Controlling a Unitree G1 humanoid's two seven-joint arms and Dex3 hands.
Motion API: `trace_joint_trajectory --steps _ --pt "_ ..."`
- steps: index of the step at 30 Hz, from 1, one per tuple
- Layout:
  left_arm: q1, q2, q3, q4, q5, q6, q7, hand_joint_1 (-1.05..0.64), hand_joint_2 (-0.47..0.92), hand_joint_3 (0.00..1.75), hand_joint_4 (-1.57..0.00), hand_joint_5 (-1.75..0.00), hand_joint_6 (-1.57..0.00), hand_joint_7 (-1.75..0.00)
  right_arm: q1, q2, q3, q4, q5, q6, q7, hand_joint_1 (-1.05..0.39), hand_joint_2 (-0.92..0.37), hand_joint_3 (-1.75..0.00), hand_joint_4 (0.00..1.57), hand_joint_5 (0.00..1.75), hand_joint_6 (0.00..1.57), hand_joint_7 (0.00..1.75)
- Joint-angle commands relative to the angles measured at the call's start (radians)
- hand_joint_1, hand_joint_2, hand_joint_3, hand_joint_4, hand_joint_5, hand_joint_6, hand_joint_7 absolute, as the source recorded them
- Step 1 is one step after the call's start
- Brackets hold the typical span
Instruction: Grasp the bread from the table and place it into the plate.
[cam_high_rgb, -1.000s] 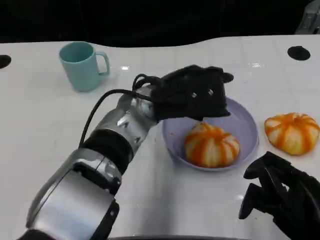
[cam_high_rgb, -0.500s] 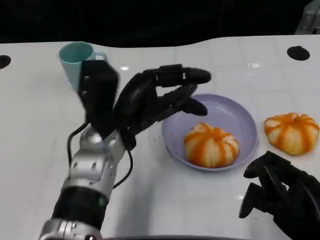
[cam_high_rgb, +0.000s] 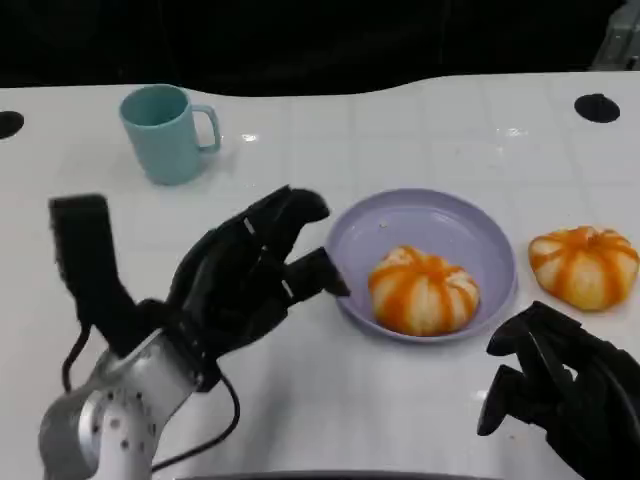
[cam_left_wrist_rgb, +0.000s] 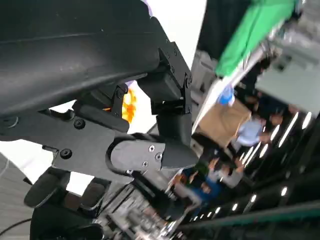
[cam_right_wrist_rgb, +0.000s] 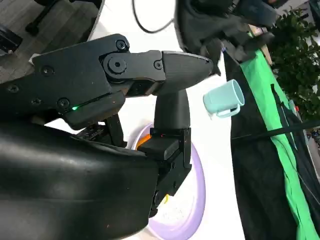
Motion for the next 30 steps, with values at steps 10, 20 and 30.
trace_joint_trajectory --steps 10,20,30 --pt "0.214 -0.026 0.005 -0.207 -0.089 0.073 0.138 -0.56 0.92 0.45 -0.73 -1.75 -0.49 -1.66 0.001 -0.004 -0.003 -0.023 0.003 0.009 -0.016 -0.43 -0.92 -0.41 0.61 1.75 0.46 1.63" --pt "0.314 -0.011 -0.021 -0.265 -0.085 0.064 0.155 -0.55 0.92 0.40 -0.77 -1.75 -0.50 -1.75 -0.001 -0.009 0.000 -0.022 -0.002 0.003 -0.015 -0.43 -0.92 -0.42 0.62 1.75 0.46 1.63" --pt "0.347 0.021 -0.038 -0.254 -0.068 0.018 0.130 -0.55 0.92 0.39 -0.80 -1.75 -0.56 -1.75 -0.001 -0.013 -0.008 -0.028 0.006 0.019 -0.019 -0.43 -0.92 -0.40 0.62 1.75 0.46 1.63"
